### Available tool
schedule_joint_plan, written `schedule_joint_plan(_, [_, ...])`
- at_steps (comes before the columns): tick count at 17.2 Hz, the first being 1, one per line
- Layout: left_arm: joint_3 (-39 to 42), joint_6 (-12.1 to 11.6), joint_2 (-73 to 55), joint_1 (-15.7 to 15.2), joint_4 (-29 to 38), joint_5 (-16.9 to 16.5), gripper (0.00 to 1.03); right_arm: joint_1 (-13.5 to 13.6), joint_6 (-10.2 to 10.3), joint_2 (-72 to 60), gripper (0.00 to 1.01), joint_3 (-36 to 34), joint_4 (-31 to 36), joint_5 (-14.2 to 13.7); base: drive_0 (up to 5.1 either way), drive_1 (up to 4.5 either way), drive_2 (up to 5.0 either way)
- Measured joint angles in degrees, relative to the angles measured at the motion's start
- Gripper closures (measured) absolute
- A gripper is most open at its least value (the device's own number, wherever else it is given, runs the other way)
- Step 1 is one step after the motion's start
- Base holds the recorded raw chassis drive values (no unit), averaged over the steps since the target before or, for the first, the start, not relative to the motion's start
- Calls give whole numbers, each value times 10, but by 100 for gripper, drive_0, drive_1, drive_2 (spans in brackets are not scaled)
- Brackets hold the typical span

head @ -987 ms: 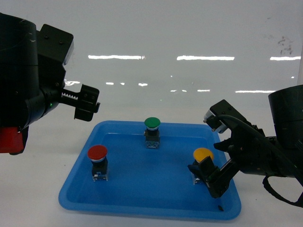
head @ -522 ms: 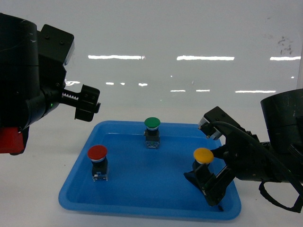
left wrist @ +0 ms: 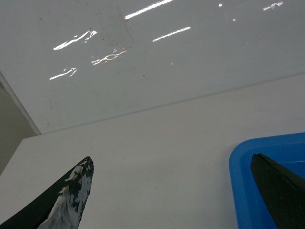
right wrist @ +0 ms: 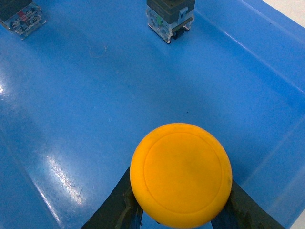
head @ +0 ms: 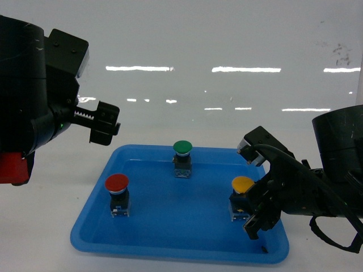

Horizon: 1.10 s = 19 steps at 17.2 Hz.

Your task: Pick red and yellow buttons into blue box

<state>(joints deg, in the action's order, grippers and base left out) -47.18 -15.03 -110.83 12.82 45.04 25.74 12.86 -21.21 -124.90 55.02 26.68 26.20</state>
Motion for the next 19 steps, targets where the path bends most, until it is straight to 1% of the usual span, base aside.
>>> schedule_joint_plan(1, [0, 0, 0, 0, 0, 0, 5, -1, 2, 0, 71, 0, -1, 3, 0, 0, 0])
schedule_joint_plan(3, [0, 0, 0, 0, 0, 0, 5, -3, 14, 14, 72, -15, -3, 3, 0, 0, 0])
schedule_joint_plan(5, [0, 0, 0, 0, 0, 0, 5, -14, 44, 59, 72, -46, -14, 8, 0, 0, 0])
schedule_joint_plan(6, [0, 0, 0, 0, 0, 0, 5, -21, 66, 94, 72, -60, -14, 11, 0, 0, 0])
schedule_joint_plan(9, [0, 0, 0, 0, 0, 0, 5, -45, 118, 204, 72, -93, -29, 28, 0, 0, 0])
schedule_joint_plan(10, [0, 0, 0, 0, 0, 0, 5, -53, 130, 235, 72, -104, -42, 35, 0, 0, 0])
schedule_joint_plan(12, [0, 0, 0, 0, 0, 0, 5, -82, 153, 306, 72, -134, -65, 45, 0, 0, 0])
schedule_joint_plan(13, [0, 0, 0, 0, 0, 0, 5, -94, 155, 343, 72, -149, -82, 50, 0, 0, 0])
schedule_joint_plan(14, [0, 0, 0, 0, 0, 0, 5, -105, 153, 375, 72, -163, -96, 65, 0, 0, 0])
schedule_joint_plan(16, [0, 0, 0, 0, 0, 0, 5, -110, 141, 392, 72, -171, -104, 68, 0, 0, 0])
schedule_joint_plan(19, [0, 0, 0, 0, 0, 0, 5, -110, 136, 390, 72, -172, -105, 68, 0, 0, 0])
